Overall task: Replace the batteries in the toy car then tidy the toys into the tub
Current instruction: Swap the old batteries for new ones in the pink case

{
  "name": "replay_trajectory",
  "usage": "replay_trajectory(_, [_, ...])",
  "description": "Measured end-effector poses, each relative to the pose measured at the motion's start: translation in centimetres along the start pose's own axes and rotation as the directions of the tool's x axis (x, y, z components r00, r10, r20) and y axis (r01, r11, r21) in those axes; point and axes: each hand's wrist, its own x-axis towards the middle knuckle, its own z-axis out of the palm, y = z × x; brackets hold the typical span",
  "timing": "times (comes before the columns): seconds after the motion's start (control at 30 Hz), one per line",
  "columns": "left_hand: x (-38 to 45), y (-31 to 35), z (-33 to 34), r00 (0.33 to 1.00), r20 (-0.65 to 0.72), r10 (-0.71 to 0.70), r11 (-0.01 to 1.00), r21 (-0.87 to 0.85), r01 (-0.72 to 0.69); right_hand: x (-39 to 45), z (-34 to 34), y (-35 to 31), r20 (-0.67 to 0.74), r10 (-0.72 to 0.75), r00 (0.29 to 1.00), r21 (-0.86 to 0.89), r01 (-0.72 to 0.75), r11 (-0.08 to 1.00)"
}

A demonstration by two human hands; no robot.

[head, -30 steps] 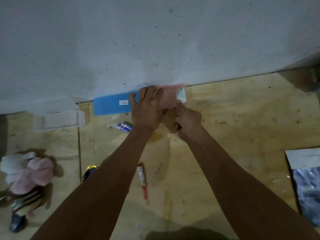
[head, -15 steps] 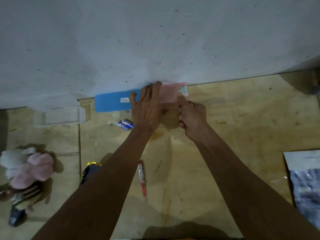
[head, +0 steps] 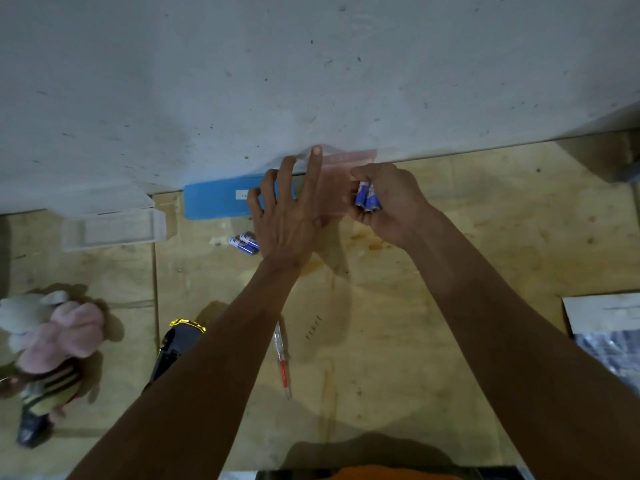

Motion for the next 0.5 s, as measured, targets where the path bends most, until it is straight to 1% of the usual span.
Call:
replay_trajectory(0.03, [0.1,0.1,-0.1,1.0,0.007,-0.006,1.0,0.01,0.006,0.2,0.1,0.2,0.006,0.023,1.0,0.06,-0.023,0.998])
replay_trajectory(0.1, [0.3,0.1,-0.3,1.0,0.022,-0.003,1.0,0.022,0.002,0.5,0.4,0.5,-0.015,0.02,1.0,0.141,-0.017,0.99])
replay_trajectory(0.17, [0.4,0.1,-0.3,1.0,0.029,0.0,0.999,0.035,-0.001,0.5,0.7,0.7,-0.04,-0.011,0.999,0.162,0.017,0.987])
replay_trajectory(0.3, [0.3,-0.1,-0.1,1.0,0.023,0.002,0.998,0.068,-0.004,0.3,0.9,1.0,-0.051,-0.076,0.996,0.105,0.081,0.991])
replay_trajectory(0.43, [0.3,-0.1,-0.4,1.0,0.006,0.01,0.999,0.053,-0.011,1.1,0.5,1.4,-0.104,-0.088,0.991,0.1,0.098,0.99])
replay_trajectory(0.47, [0.3,0.0,-0.5,1.0,0.016,0.009,0.999,0.043,-0.009,1.3,0.3,1.5,-0.136,-0.12,0.983,0.04,0.127,0.991])
replay_trajectory(0.5, [0.3,0.0,-0.6,0.999,0.033,0.008,0.999,0.038,-0.01,1.5,0.0,1.7,-0.172,-0.193,0.966,-0.071,0.183,0.981])
